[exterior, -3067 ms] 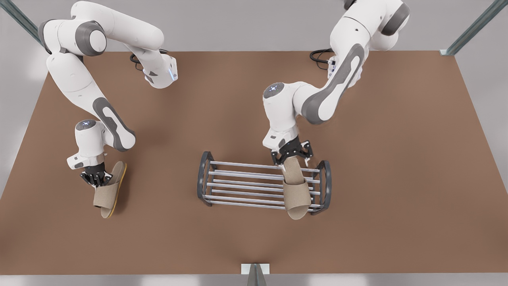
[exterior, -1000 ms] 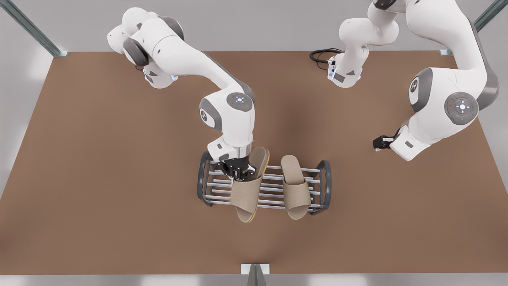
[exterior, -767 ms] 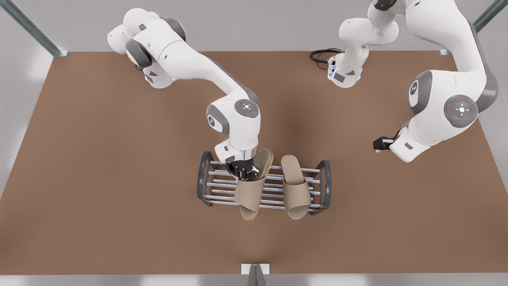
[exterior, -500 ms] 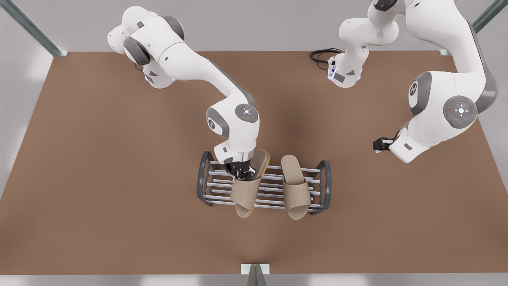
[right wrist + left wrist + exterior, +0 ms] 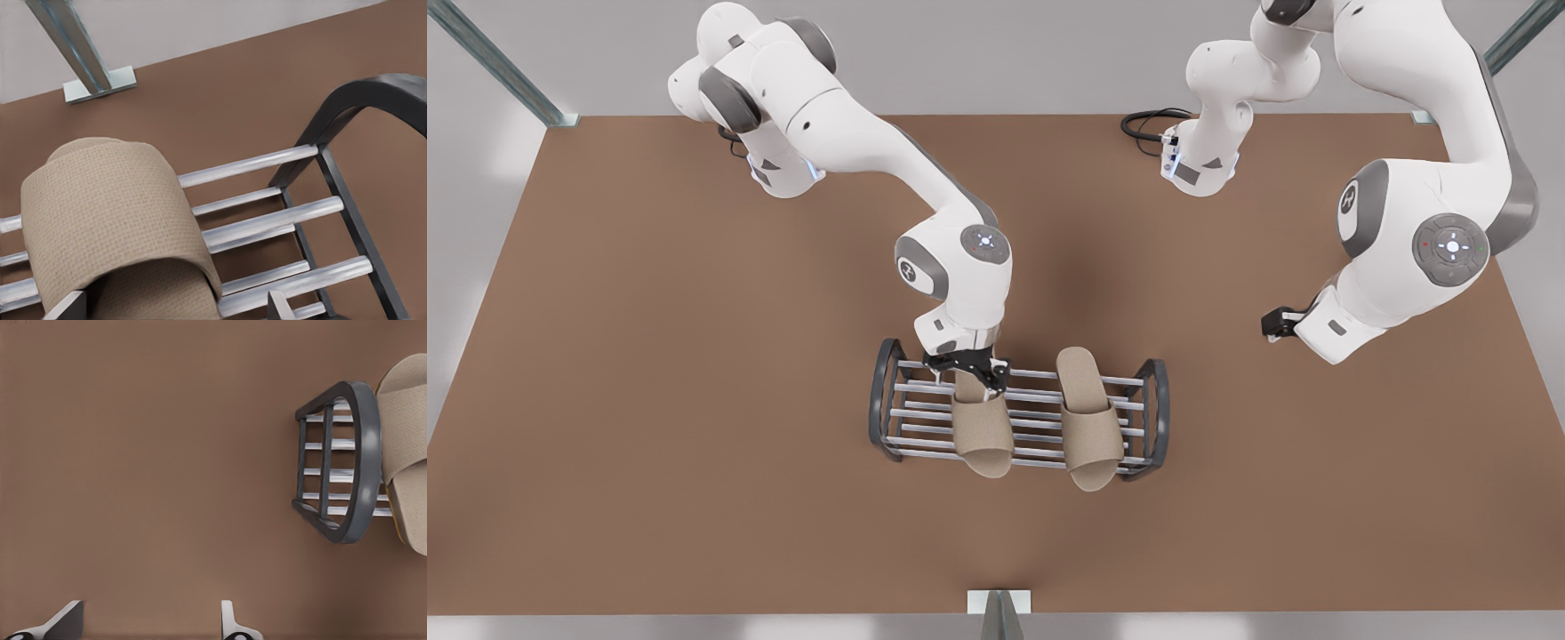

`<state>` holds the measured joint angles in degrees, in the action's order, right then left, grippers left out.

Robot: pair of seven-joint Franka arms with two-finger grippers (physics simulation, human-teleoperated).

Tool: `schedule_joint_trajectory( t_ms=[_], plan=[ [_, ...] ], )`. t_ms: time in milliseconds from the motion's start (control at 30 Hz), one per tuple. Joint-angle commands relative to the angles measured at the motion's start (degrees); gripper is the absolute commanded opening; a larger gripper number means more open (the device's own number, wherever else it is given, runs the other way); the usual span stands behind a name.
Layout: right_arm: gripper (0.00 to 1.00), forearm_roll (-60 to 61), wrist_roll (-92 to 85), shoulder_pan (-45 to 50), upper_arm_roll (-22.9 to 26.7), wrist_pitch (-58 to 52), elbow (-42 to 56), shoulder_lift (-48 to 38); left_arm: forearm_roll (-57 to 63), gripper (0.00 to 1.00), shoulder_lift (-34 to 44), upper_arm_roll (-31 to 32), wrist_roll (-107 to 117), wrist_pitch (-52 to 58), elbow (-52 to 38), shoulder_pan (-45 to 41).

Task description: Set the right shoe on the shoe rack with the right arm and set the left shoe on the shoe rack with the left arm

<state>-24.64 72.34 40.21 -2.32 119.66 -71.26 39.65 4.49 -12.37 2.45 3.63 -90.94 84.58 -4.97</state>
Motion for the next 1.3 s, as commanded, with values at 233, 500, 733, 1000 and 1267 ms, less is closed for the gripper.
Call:
schedule_joint_trajectory(
  t_ms=[233,500,733,1000,1267],
  plan=[
    [1.0,0.55,3.78,0.22,-5.76,-5.49,-5.29,-8.8,0.26,1.0,0.15,0.01,-0.29,0.15,-0.03,0.05],
    [1.0,15.84,-16.42,-14.44,-8.05,-29.92,-4.32,-31.65,0.17,1.0,0.06,0.01,-0.29,0.06,0.06,-0.12],
    [1.0,26.04,-68.11,-43.89,0.22,-28.26,-18.56,-41.5,0.26,1.0,-0.03,0.01,-0.29,-0.12,0.06,-0.04],
    [1.0,28.59,-77.79,-36.25,-1.8,-22.46,-17.86,-34.12,0.26,1.0,-0.46,0.01,-0.29,-0.12,0.06,-0.04],
    [1.0,25.78,-74.18,-26.58,11.38,-24.3,-14.69,-32.01,0.26,1.0,-0.82,0.01,-0.29,-0.2,0.06,0.05]
  ],
)
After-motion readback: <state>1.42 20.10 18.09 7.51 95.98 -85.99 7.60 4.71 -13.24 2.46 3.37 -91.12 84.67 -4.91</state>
